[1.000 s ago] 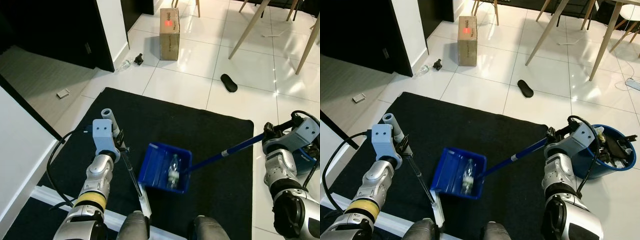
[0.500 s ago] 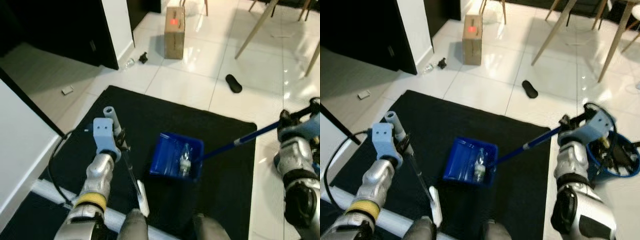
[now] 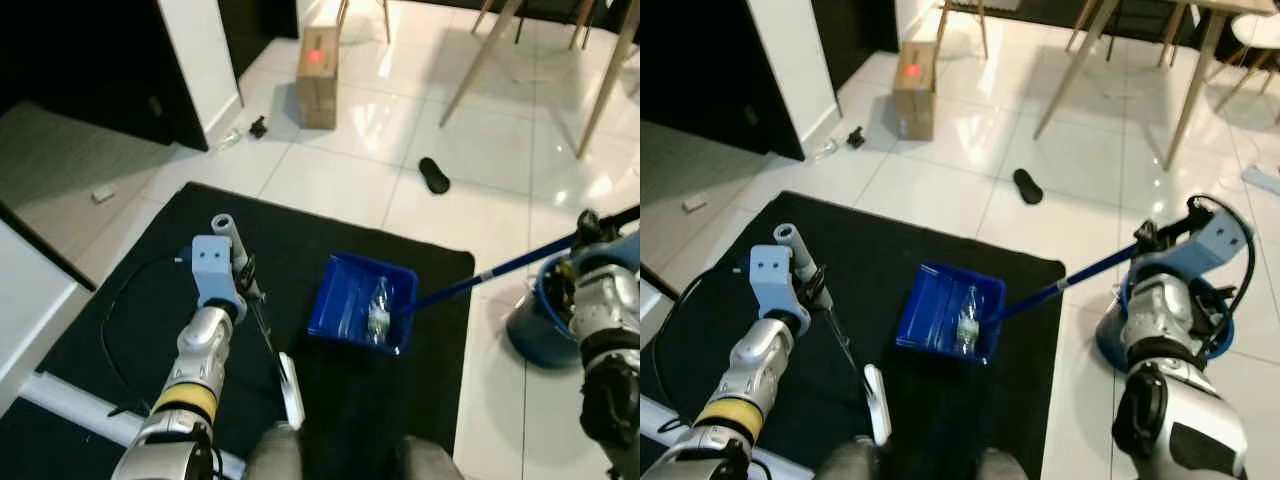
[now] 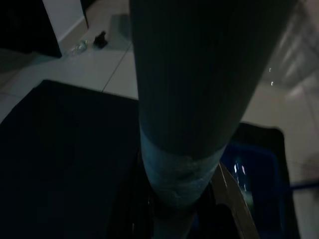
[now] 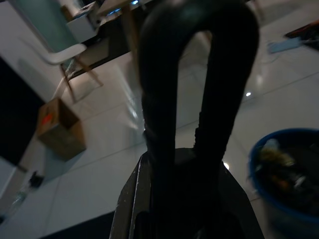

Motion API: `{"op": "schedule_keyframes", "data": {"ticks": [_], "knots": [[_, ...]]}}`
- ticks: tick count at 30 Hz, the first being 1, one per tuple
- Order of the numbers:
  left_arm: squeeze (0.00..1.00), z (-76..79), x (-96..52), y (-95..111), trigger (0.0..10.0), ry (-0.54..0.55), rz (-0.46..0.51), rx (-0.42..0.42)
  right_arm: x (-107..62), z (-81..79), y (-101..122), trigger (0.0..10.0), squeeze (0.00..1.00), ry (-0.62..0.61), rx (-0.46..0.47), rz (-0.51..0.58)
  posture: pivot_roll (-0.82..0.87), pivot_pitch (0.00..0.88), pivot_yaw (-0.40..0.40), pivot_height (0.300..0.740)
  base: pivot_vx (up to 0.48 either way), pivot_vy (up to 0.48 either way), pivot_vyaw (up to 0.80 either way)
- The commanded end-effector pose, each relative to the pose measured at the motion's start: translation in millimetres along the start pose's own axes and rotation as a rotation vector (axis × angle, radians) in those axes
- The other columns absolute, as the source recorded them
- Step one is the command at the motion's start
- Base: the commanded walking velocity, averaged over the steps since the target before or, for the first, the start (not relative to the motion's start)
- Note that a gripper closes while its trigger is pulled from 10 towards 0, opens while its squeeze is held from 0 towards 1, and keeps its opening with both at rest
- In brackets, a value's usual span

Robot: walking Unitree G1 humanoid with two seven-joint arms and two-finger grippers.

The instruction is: Sweep floor

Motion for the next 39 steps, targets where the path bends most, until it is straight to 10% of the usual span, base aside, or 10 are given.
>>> {"op": "schedule_keyframes", "data": {"ticks": [1,25,39], "knots": [[0.00,-3.3,-1.6,-3,10.0,0.010,-0.013,-0.009,5.8,-8.0,14,10.0,0.00,0.012,0.030,0.045,0.11,0.000,-0.013,0.740,0.000,-0.480,0.00],[0.00,0.1,-7.2,-13,10.0,0.007,-0.029,-0.009,37.1,-19.3,183,10.0,0.00,0.127,0.040,0.325,0.08,0.000,-0.026,0.740,0.000,-0.480,0.00],[0.00,1.0,-6.5,-13,10.0,0.013,-0.027,-0.006,34.8,-15.2,214,10.0,0.00,0.148,0.027,0.365,0.08,0.000,-0.030,0.740,0.000,-0.473,0.00]]}}
Point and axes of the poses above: a point about 5 cm out from each wrist's last joint towards the gripper, its own x axis pointing out of the wrist towards the gripper, its own y axis along the axis of the wrist's last joint, z = x × y, the point moved 4 cm from there along x, pointing out of the wrist towards the gripper, and after that the axes turned 9 degrees about -x, right-handed, at the moved point
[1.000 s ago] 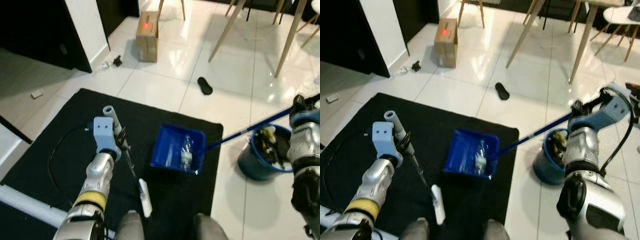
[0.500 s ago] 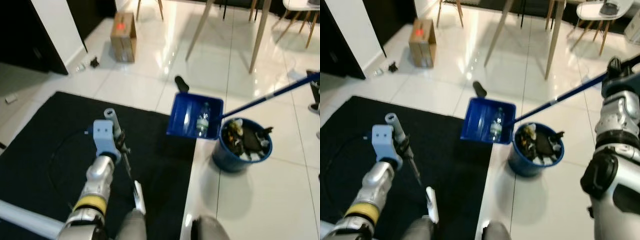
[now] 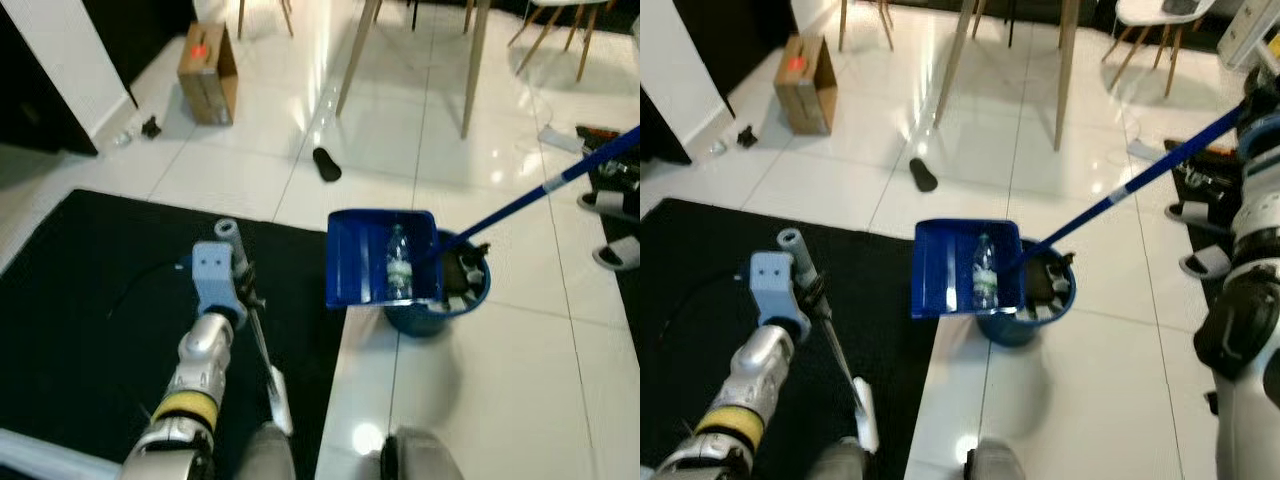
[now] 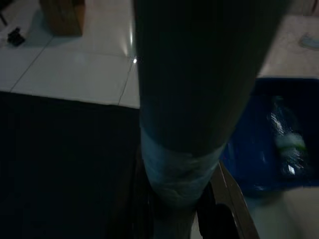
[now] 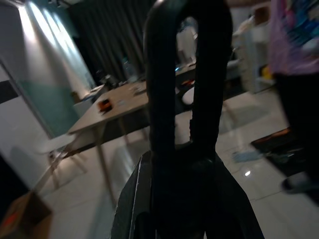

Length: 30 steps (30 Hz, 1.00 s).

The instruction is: Sweep floor

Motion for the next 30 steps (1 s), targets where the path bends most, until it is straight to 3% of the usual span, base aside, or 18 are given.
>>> {"op": "schedule_keyframes", "data": {"ticks": [1,13,30], "knots": [[0.00,0.3,-0.6,-5,10.0,0.007,-0.016,-0.012,3.3,-0.1,20,10.0,0.00,0.000,0.024,0.071,0.08,0.000,-0.029,0.740,0.000,0.000,0.00],[0.00,-1.3,1.5,-2,10.0,0.016,-0.011,-0.052,5.7,2.3,36,10.0,0.00,0.001,0.010,0.095,0.08,0.000,-0.034,0.740,0.000,0.000,0.00],[0.00,4.9,2.0,6,10.0,-0.034,0.030,-0.068,8.5,-7.3,39,10.0,0.00,0.033,0.010,0.103,0.08,0.000,-0.035,0.740,0.031,0.000,0.00]]}}
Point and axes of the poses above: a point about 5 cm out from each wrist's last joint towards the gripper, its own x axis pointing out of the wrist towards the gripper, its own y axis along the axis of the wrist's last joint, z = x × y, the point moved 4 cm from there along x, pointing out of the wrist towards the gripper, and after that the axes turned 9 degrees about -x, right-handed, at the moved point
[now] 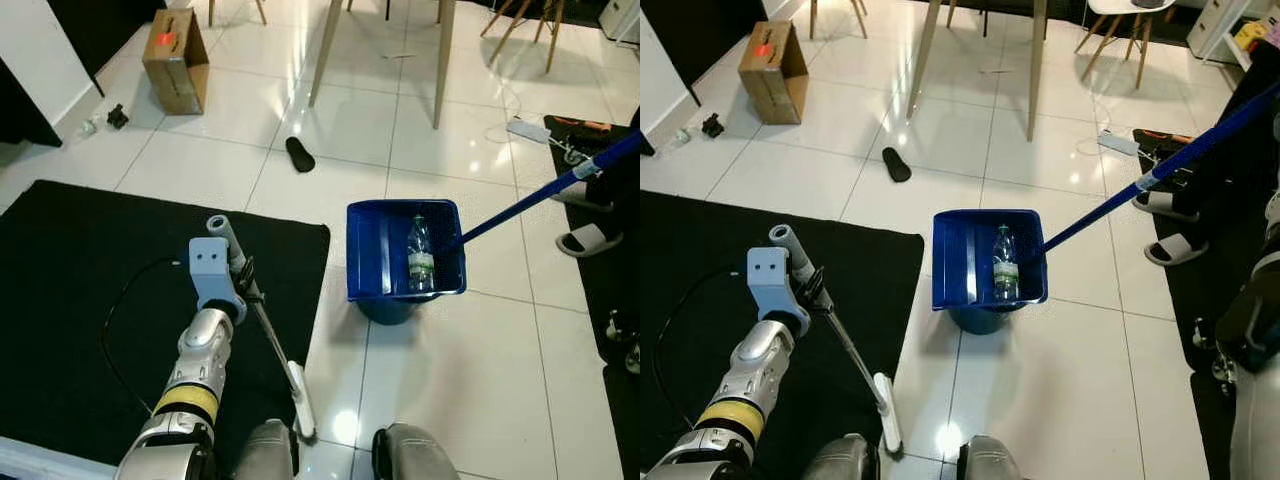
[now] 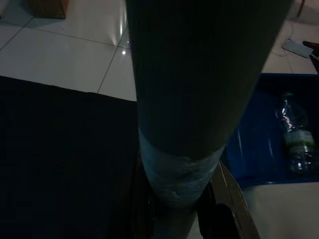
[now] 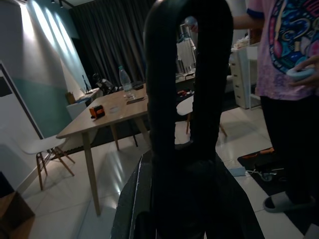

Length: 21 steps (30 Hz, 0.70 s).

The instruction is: Sweep floor

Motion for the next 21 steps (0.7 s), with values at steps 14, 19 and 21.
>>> {"op": "schedule_keyframes", "data": {"ticks": [14,19,21], "knots": [[0.00,7.0,-1.9,2,10.0,-0.039,0.032,-0.029,6.1,-10.5,20,10.0,0.00,0.033,0.038,0.066,0.08,0.000,-0.045,0.740,0.452,0.000,0.00],[0.00,4.7,-3.4,3,10.0,-0.029,0.045,-0.039,6.6,-13.3,19,10.0,0.00,0.043,0.035,0.062,0.09,0.000,-0.046,0.740,0.177,0.000,0.00],[0.00,3.8,-3.8,3,10.0,-0.024,0.047,-0.040,6.8,-13.8,19,10.0,0.00,0.045,0.035,0.061,0.09,0.000,-0.046,0.740,0.000,0.000,0.00]]}}
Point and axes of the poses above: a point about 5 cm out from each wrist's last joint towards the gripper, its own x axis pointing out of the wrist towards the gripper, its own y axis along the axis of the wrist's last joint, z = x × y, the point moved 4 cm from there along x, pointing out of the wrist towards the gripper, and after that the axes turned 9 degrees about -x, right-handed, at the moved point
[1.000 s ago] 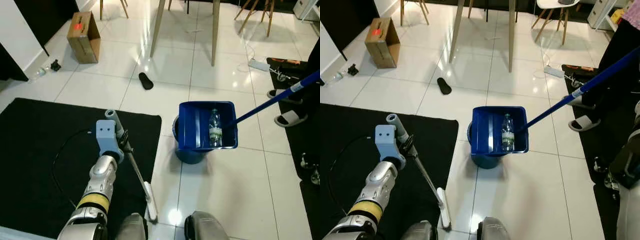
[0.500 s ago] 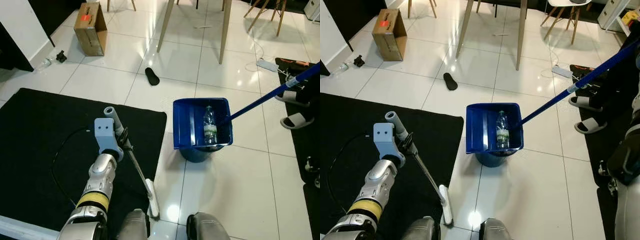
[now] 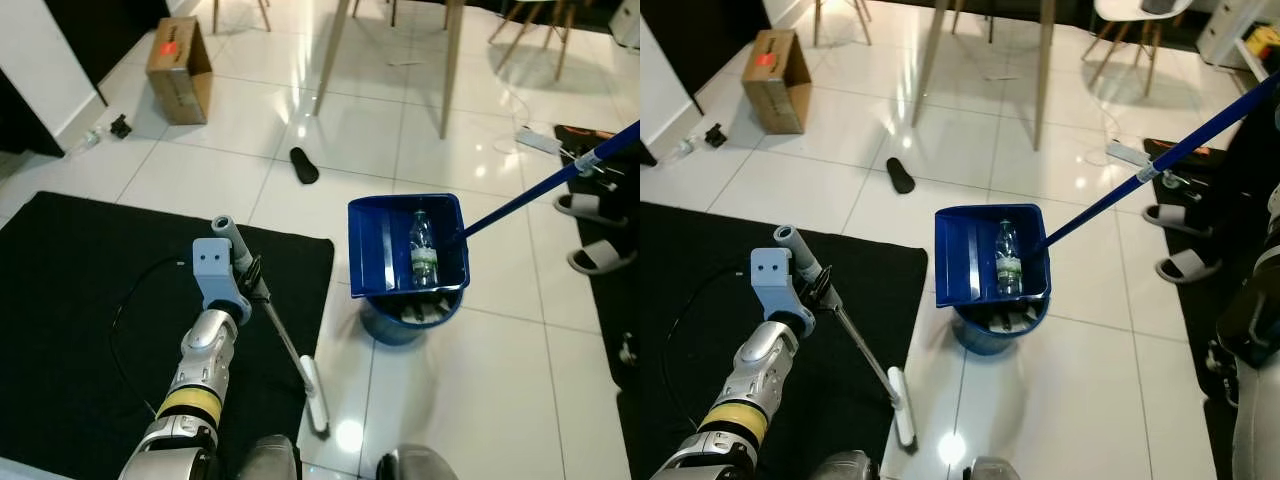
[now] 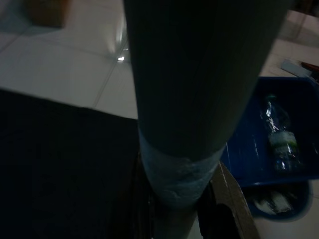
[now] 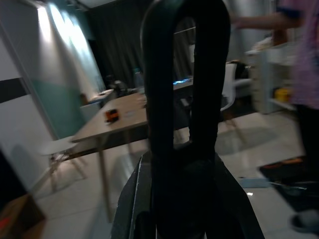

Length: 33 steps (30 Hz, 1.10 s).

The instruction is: Sweep floor

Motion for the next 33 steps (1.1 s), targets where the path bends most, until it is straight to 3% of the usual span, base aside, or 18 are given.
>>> {"op": "schedule_keyframes", "data": {"ticks": [1,24,33], "knots": [[0.00,4.7,0.6,3,10.0,-0.015,0.021,-0.002,-0.3,10.5,16,10.0,0.00,-0.028,0.010,0.048,0.09,0.000,-0.046,0.740,0.000,0.000,0.00],[0.00,-2.2,-3.7,4,10.0,0.019,0.039,-0.005,2.4,-0.1,11,10.0,0.00,0.001,0.012,0.030,0.09,0.000,-0.064,0.740,0.000,0.000,0.00],[0.00,-3.0,-4.5,3,10.0,0.028,0.039,-0.011,4.2,-0.9,28,10.0,0.00,0.021,-0.045,0.081,0.09,0.000,-0.065,0.740,0.000,0.000,0.00]]}}
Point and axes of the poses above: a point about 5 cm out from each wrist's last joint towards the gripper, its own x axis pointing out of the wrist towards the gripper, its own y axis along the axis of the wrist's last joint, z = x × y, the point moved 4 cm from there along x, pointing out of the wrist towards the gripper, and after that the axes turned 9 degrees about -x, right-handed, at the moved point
